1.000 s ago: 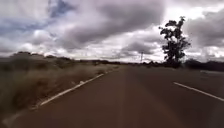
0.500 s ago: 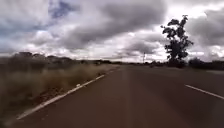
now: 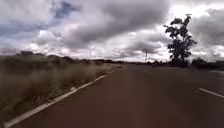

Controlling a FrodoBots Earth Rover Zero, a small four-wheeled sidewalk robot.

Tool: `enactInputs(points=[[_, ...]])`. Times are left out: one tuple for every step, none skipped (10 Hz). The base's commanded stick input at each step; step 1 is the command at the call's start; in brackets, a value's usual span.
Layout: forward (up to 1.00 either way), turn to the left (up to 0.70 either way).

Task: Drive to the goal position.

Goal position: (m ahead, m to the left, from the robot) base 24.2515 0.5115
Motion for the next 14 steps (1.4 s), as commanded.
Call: enactInputs(points=[[1.0, -0.36], [1.0, -0.36], [1.0, -0.36], [1.0, -0.36], [1.0, -0.36], [1.0, -0.36], [1.0, -0.36], [1.0, -0.36], [1.0, -0.36], [1.0, -0.36], [1.0, -0.36], [1.0, -0.36], [1.0, -0.36], [1.0, -0.36]])
